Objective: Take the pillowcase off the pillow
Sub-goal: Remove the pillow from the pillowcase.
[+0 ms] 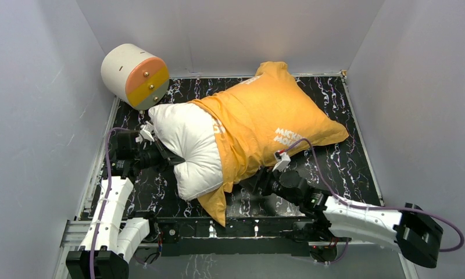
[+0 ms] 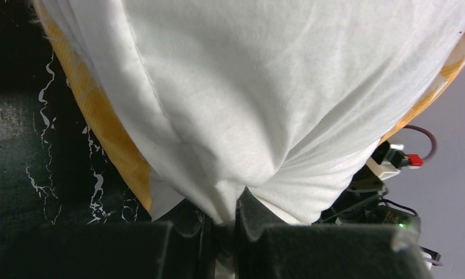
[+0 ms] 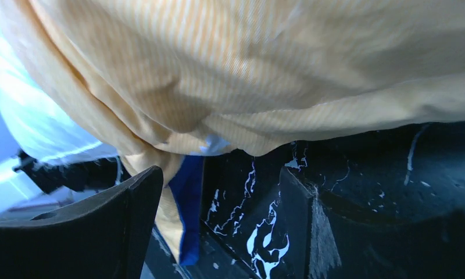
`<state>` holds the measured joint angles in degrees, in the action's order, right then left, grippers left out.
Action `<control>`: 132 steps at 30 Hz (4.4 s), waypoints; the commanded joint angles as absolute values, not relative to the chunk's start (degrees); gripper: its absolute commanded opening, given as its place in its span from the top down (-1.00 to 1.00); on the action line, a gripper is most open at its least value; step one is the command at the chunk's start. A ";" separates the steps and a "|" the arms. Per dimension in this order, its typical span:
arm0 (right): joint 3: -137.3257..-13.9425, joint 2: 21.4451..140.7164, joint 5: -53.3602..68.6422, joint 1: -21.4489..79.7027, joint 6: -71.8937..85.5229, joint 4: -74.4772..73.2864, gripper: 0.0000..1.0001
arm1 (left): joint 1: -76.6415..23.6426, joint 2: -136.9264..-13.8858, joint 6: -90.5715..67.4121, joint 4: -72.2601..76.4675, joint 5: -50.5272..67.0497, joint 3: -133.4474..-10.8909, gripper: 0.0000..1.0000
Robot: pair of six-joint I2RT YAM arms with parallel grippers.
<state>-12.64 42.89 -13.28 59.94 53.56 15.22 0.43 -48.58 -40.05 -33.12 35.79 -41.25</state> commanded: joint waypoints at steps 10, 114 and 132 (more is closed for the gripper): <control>-15.52 68.62 -13.98 65.09 43.08 60.46 -0.68 | 0.79 -48.98 -42.68 -28.80 40.22 -42.70 1.00; -53.71 87.19 3.38 36.70 23.28 -3.55 -0.43 | 9.40 -54.50 -27.36 -34.14 9.82 -62.28 -0.97; -23.98 65.90 -2.64 37.73 27.95 21.34 -0.49 | -10.25 -80.64 -9.59 -38.31 27.05 -76.55 -0.69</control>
<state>-24.97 66.22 -1.98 37.52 28.73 39.62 -6.68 -80.23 -15.75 -30.63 25.32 -76.55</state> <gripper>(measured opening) 0.733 0.963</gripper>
